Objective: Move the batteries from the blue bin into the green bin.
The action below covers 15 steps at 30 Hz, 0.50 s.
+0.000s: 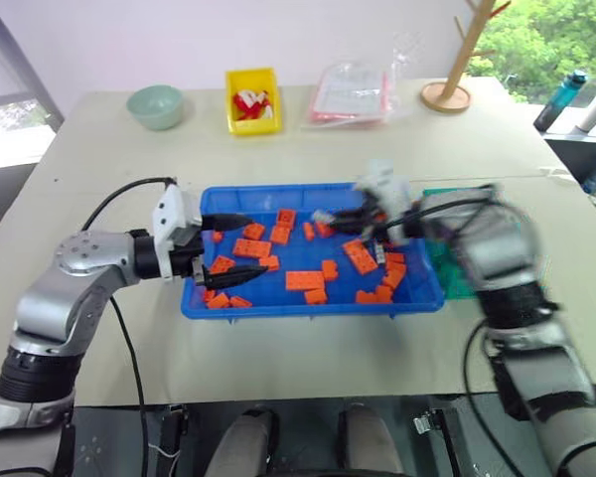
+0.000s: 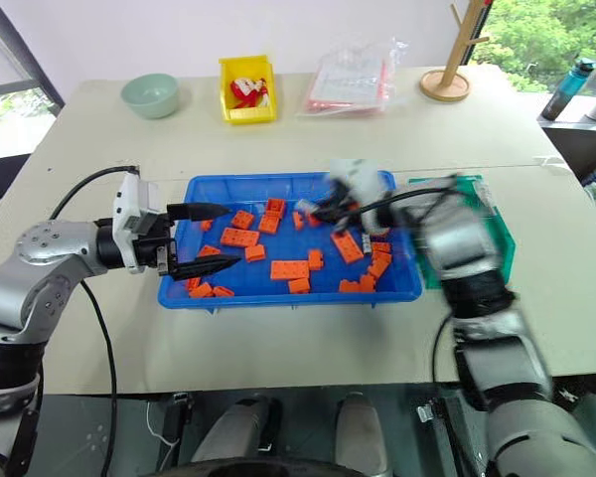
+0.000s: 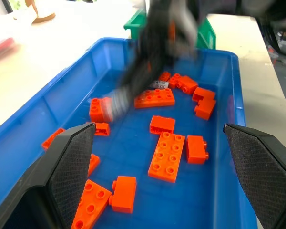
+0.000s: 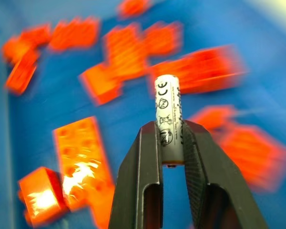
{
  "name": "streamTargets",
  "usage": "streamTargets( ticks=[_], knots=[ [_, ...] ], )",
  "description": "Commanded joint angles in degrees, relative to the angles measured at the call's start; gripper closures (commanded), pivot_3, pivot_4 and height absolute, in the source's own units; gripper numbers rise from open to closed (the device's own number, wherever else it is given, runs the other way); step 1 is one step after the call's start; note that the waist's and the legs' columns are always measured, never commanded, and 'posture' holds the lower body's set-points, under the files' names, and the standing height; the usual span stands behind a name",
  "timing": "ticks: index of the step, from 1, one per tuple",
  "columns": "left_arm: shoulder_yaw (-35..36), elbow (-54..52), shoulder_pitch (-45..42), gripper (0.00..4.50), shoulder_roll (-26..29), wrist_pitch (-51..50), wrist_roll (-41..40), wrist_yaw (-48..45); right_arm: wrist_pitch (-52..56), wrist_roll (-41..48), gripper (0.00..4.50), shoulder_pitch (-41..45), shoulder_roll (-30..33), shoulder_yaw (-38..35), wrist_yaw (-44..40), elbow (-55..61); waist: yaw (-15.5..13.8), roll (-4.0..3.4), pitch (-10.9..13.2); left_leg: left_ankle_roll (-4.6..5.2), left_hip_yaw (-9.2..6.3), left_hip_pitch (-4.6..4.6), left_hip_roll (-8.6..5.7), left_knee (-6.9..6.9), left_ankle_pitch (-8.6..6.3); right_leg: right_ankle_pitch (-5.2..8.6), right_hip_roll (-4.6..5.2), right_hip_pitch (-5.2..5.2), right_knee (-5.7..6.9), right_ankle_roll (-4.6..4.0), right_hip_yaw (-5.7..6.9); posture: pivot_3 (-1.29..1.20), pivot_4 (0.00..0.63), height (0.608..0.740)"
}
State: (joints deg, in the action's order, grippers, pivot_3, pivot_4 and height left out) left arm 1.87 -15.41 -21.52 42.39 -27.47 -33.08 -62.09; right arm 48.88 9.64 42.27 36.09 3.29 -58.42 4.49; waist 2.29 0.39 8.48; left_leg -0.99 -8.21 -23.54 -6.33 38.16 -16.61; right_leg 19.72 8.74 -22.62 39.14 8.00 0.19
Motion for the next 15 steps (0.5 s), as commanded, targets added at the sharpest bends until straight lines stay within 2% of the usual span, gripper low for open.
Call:
streamTargets(
  ticks=[1,6,10,12,15],
  knots=[
    [-0.9,1.3,-1.3,0.00,-0.8,1.7,0.5,-1.4,7.6,2.4,4.40,-5.1,9.4,-12.9,2.3,6.5,-0.7,0.01,0.0,0.00,-0.01,0.00,-0.03,0.00,0.00,0.00,0.02,0.00,0.00,0.00,0.00,0.00,0.150,0.719],
    [-2.7,5.3,-4.4,0.00,-2.3,3.2,1.5,-3.5,12.9,3.9,4.40,-16.5,17.0,-24.2,4.3,10.1,-1.1,0.02,0.0,0.02,0.29,0.06,0.10,0.02,-0.01,0.00,0.01,0.01,-0.03,0.00,-0.01,0.00,0.150,0.719],
    [-4.2,8.7,-7.5,0.00,-3.9,4.5,2.6,-5.1,13.7,4.8,4.40,-23.4,16.9,-28.3,7.4,12.9,-1.1,0.02,0.0,0.02,0.35,0.06,0.10,0.04,-0.01,0.00,0.01,0.04,-0.01,0.01,-0.01,0.00,0.150,0.719],
    [-4.6,9.6,-8.6,0.00,-4.7,4.8,3.0,-5.5,14.2,5.5,3.39,-23.8,15.9,-28.9,9.5,12.8,-1.1,0.02,0.0,0.03,0.39,0.07,0.11,0.04,-0.01,0.00,0.02,0.04,-0.01,0.01,-0.02,0.00,0.150,0.719],
    [-5.0,10.1,-9.4,0.00,-5.3,5.1,3.4,-6.1,10.5,4.7,2.22,-24.8,17.2,-26.5,11.0,12.7,-1.1,0.02,0.0,0.02,0.37,0.08,0.12,0.04,-0.01,0.00,0.00,0.04,0.00,0.01,-0.01,0.00,0.150,0.719]
  ],
)
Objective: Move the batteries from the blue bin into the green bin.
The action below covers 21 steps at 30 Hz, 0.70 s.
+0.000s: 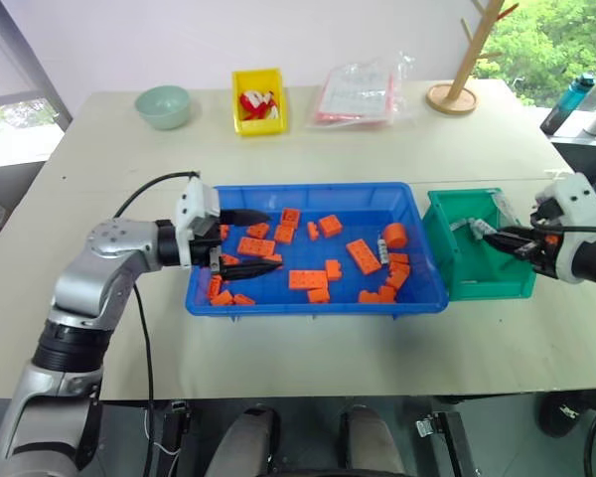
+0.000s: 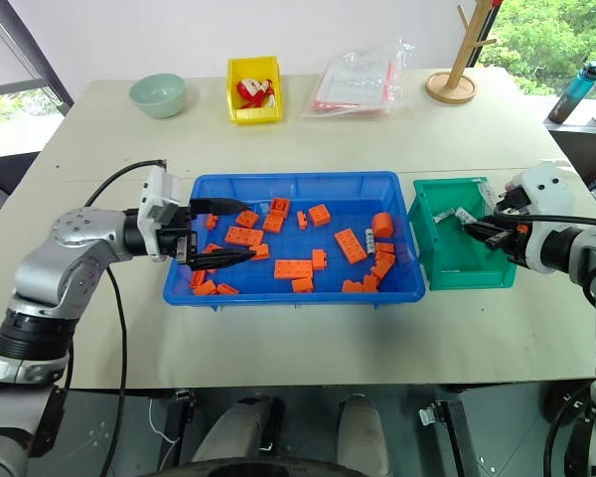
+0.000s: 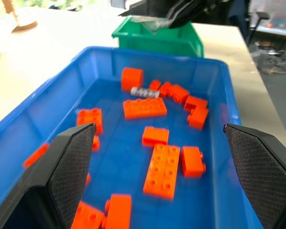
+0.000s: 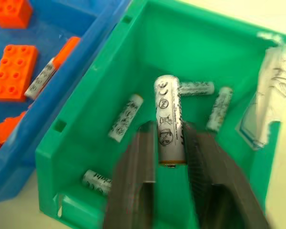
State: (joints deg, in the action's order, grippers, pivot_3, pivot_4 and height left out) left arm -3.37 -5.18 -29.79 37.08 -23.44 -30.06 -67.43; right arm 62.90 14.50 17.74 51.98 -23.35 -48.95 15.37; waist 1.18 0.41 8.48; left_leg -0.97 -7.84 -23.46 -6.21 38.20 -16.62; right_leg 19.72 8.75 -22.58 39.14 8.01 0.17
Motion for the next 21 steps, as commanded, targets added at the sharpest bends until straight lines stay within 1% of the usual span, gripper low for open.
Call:
streamTargets(
  ticks=[1,4,7,10,11,14,16,18,21],
  knots=[
    [0.2,-0.1,-1.2,0.00,0.0,1.1,0.4,-0.9,-4.5,-0.2,1.67,0.4,2.0,1.0,1.7,1.6,0.0,0.00,0.0,0.00,0.00,0.00,0.00,0.00,0.00,0.00,0.00,0.00,0.00,0.00,0.00,0.00,0.150,0.719],
    [0.4,0.0,-1.2,0.00,0.2,1.2,0.7,-1.5,-4.8,1.5,1.67,5.3,2.6,3.4,2.2,1.0,0.0,0.00,0.0,0.00,0.00,0.00,-0.01,0.00,0.00,0.00,0.00,0.00,-0.02,0.00,0.00,0.00,0.150,0.719],
    [0.9,-0.3,-1.0,0.00,0.5,1.0,0.9,-1.5,-1.3,4.4,1.67,11.4,0.6,7.2,3.0,2.6,0.2,0.00,0.0,0.00,0.00,0.00,0.02,-0.01,0.00,0.00,-0.01,-0.01,-0.03,0.00,0.00,0.00,0.150,0.719],
    [1.4,-1.9,0.3,0.00,1.0,0.7,0.7,-0.9,3.2,7.0,1.67,14.6,-2.4,12.8,4.5,6.0,0.1,0.02,0.0,0.00,-0.06,0.00,0.04,-0.02,0.00,0.00,-0.04,0.01,-0.03,0.00,0.01,0.00,0.150,0.719],
    [1.6,-2.5,0.8,0.00,1.2,0.6,0.7,-0.6,4.4,7.3,1.67,15.2,-3.6,14.3,5.6,6.9,0.0,0.03,0.0,0.00,-0.08,0.00,0.04,-0.01,0.00,0.00,-0.04,0.02,-0.03,0.00,0.01,0.00,0.150,0.719],
    [2.4,-4.6,2.8,0.00,1.9,0.3,0.5,0.3,14.5,9.4,1.67,18.2,-12.2,15.3,11.6,9.2,0.0,0.03,0.0,0.00,-0.08,0.00,0.02,-0.01,0.00,0.00,-0.02,0.03,-0.03,0.00,0.01,0.00,0.150,0.719],
    [3.1,-5.7,3.9,0.00,2.4,0.0,0.2,1.0,19.3,9.6,1.67,18.8,-16.3,15.6,14.7,10.5,-0.1,0.03,0.0,-0.01,-0.11,-0.02,0.01,0.00,0.00,0.00,-0.01,0.02,-0.02,0.00,0.01,0.00,0.150,0.719],
    [3.6,-6.7,4.7,0.00,2.6,-0.4,-0.1,1.7,22.4,9.3,1.67,18.6,-18.1,15.7,17.0,11.1,-0.3,0.03,0.0,-0.01,-0.18,-0.04,-0.03,0.00,0.00,0.00,0.00,0.00,0.00,0.00,0.00,0.00,0.150,0.719],
    [4.2,-7.9,5.6,0.00,2.8,-0.9,-0.4,2.7,25.2,8.7,1.67,17.7,-18.9,16.3,19.8,11.3,-0.4,0.03,0.0,-0.01,-0.28,-0.04,-0.11,0.03,0.01,0.00,0.02,0.04,-0.01,0.00,0.00,0.00,0.150,0.719]
  ],
)
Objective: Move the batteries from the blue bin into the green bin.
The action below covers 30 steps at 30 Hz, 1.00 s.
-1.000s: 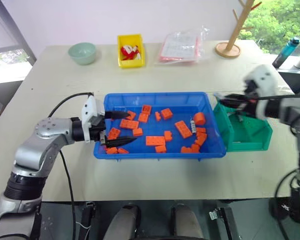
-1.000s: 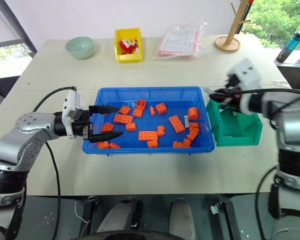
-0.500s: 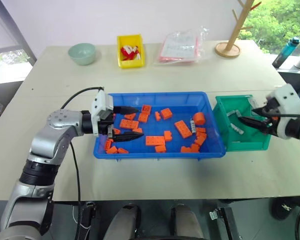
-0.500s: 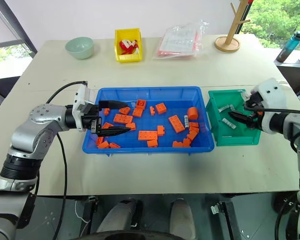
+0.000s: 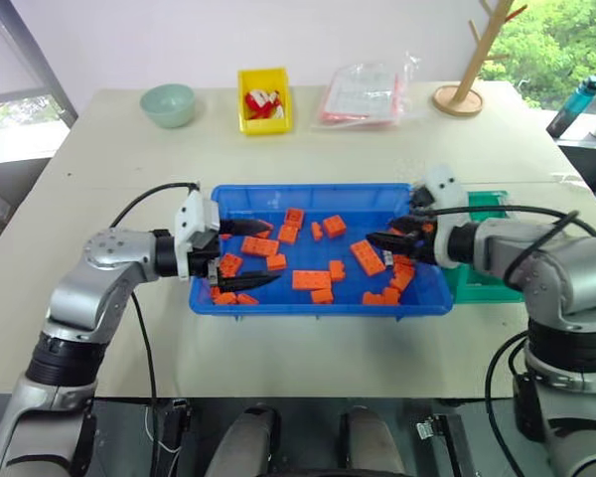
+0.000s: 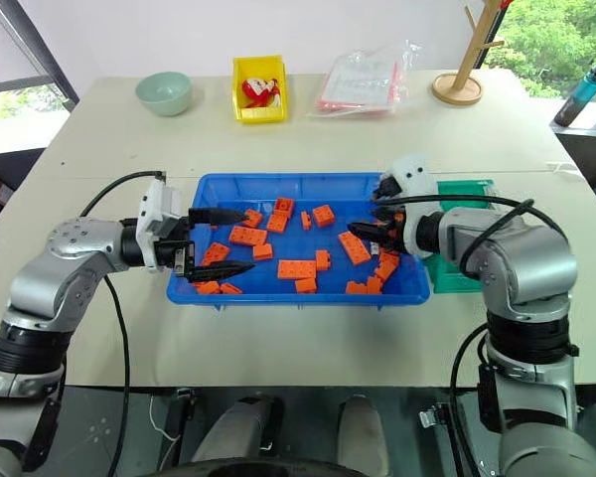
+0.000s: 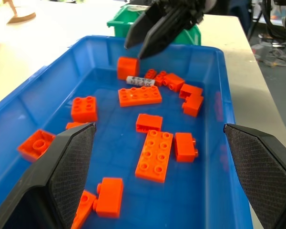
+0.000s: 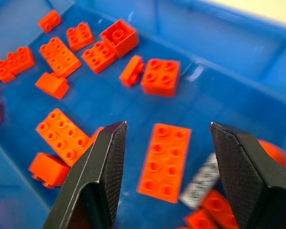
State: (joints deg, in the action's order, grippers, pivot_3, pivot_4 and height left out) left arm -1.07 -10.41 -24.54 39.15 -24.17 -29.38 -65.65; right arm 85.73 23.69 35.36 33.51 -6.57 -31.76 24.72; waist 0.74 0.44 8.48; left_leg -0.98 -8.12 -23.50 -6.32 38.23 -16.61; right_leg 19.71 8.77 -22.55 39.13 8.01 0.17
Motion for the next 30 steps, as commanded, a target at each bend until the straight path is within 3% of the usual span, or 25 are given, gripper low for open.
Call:
streamTargets(
  ticks=[1,8,30],
  knots=[
    [2.0,-3.0,0.5,0.00,0.7,-0.4,-1.2,1.1,3.0,-0.5,1.67,0.0,-0.6,-0.6,3.4,1.9,0.1,0.00,0.0,0.00,0.00,0.00,0.00,0.00,0.00,0.00,0.00,0.00,0.00,0.00,0.00,0.00,0.150,0.719],
    [2.7,-5.0,2.4,0.00,0.8,-0.8,-1.8,2.7,6.8,-1.0,1.67,1.9,-3.8,-1.7,8.5,-0.2,0.7,0.00,0.0,0.00,0.05,0.01,0.08,-0.05,0.00,0.00,-0.05,-0.05,0.04,0.00,0.00,0.00,0.150,0.719],
    [2.7,-6.0,3.2,0.00,0.8,-0.7,-2.6,4.4,6.8,-0.9,1.67,-0.5,-5.7,-3.4,15.6,-2.6,0.4,0.00,0.0,0.00,0.04,0.01,0.03,-0.02,0.00,0.00,-0.02,-0.01,0.04,0.00,0.00,0.00,0.150,0.719]
  ],
)
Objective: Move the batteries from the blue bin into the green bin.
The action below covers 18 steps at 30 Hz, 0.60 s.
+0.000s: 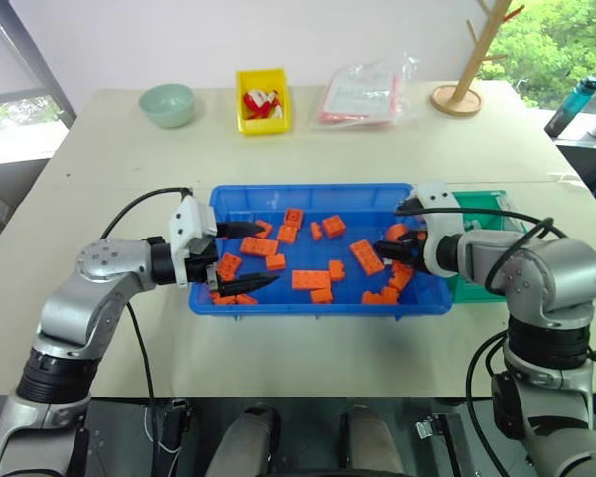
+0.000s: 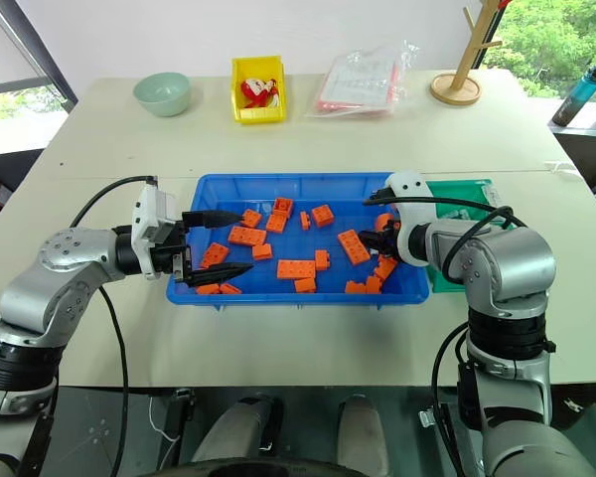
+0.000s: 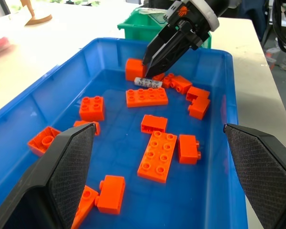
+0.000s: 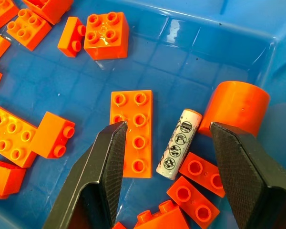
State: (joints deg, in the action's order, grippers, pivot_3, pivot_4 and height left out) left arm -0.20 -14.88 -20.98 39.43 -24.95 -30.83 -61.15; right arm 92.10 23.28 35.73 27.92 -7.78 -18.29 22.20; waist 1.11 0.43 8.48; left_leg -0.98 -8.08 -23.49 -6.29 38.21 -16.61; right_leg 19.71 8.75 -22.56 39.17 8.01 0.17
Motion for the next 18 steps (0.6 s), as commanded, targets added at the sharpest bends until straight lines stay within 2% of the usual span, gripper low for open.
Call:
streamTargets(
  ticks=[1,18],
  knots=[
    [1.7,-1.3,-0.6,0.00,0.5,0.1,-1.2,-0.2,0.4,-0.3,1.67,-1.0,-0.4,-2.7,2.7,-0.3,0.0,0.00,0.0,0.00,0.00,0.00,-0.01,0.00,0.00,0.00,0.00,0.00,0.00,0.00,0.00,0.00,0.150,0.719],
    [1.1,0.2,-1.6,0.00,-0.3,1.1,-0.7,-0.5,0.4,9.7,1.67,-2.4,0.3,-5.8,9.6,2.4,0.0,0.00,0.0,0.00,-0.03,0.00,-0.02,0.00,0.00,0.00,0.01,0.02,0.00,0.00,0.00,0.00,0.150,0.719]
  ],
)
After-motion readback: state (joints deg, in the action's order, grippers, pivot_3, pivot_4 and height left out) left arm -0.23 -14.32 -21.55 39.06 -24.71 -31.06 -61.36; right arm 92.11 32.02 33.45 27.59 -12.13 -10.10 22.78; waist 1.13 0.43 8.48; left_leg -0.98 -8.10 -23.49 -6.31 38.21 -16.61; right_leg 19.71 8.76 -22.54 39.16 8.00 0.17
